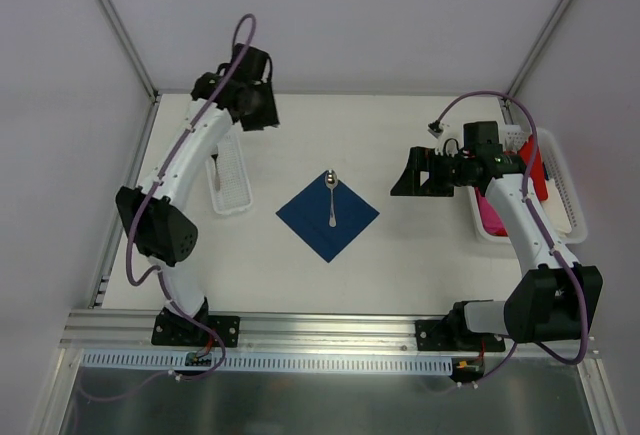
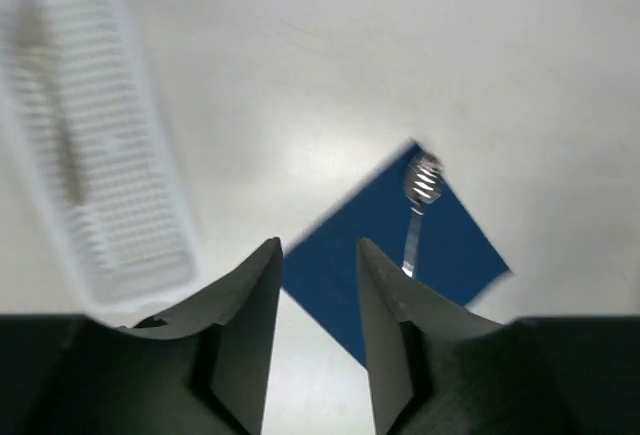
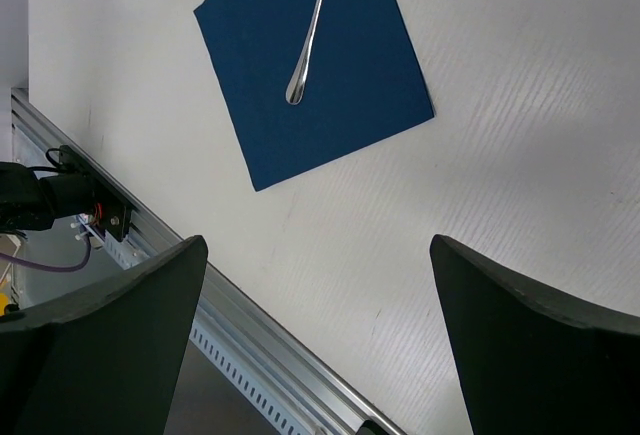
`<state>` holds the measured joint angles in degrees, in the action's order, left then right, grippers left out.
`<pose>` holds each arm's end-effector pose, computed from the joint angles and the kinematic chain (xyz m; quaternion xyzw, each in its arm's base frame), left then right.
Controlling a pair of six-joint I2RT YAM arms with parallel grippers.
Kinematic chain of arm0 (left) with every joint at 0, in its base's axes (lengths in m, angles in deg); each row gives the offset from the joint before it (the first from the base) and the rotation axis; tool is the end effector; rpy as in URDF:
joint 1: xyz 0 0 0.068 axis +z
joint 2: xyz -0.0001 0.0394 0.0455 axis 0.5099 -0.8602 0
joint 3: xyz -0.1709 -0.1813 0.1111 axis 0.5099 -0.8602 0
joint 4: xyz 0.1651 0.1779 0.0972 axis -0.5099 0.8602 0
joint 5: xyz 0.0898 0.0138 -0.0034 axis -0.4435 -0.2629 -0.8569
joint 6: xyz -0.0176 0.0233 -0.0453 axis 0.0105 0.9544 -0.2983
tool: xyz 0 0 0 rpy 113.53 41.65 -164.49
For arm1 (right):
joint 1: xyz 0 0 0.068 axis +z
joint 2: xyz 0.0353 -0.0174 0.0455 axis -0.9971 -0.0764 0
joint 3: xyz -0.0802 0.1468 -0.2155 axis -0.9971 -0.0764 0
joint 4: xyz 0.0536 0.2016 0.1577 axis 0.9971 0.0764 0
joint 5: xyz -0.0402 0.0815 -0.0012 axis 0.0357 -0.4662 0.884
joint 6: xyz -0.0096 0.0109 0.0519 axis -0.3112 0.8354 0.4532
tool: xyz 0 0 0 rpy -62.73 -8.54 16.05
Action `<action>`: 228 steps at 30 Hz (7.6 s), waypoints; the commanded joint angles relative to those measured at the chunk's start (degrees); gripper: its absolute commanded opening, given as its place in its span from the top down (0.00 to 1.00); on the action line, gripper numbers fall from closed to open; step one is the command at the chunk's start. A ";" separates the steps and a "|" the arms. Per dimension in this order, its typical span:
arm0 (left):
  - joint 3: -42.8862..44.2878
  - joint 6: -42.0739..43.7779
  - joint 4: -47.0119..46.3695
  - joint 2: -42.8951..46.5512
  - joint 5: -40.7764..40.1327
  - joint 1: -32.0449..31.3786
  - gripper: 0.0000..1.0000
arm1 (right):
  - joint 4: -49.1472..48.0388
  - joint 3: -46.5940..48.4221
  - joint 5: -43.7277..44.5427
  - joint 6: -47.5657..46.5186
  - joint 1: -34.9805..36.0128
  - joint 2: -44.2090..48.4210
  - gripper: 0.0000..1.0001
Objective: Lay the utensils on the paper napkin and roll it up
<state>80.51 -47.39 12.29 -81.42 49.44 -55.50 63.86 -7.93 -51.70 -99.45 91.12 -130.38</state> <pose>0.3705 -0.1679 0.3841 -0.0403 0.9196 -0.1342 0.3669 0.2690 0.0478 0.3041 -0.2409 0.8639 0.2839 0.3391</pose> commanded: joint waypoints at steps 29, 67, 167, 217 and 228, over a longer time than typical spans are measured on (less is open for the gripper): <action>1.97 7.26 1.56 -22.80 -21.23 19.65 0.74 | -0.44 0.40 -1.59 -0.69 -0.31 -0.98 0.01; 11.03 11.40 1.65 -34.50 -27.13 18.60 0.75 | -0.44 1.01 -3.09 -0.34 -1.10 -4.06 0.01; -70.80 -62.78 -138.53 16.04 38.70 1.90 1.00 | -35.86 4.00 -19.88 26.21 23.51 -6.17 0.63; -43.47 -14.18 -36.68 33.71 14.45 -8.82 0.69 | -29.36 0.66 -7.84 18.03 25.09 -0.81 1.00; -39.68 -11.72 -34.83 29.92 11.72 -13.13 0.69 | -29.18 0.75 -8.27 17.59 25.62 -0.98 1.00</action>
<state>38.11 -61.29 -23.21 -51.67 63.30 -68.02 35.49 -8.28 -59.65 -80.72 116.21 -133.46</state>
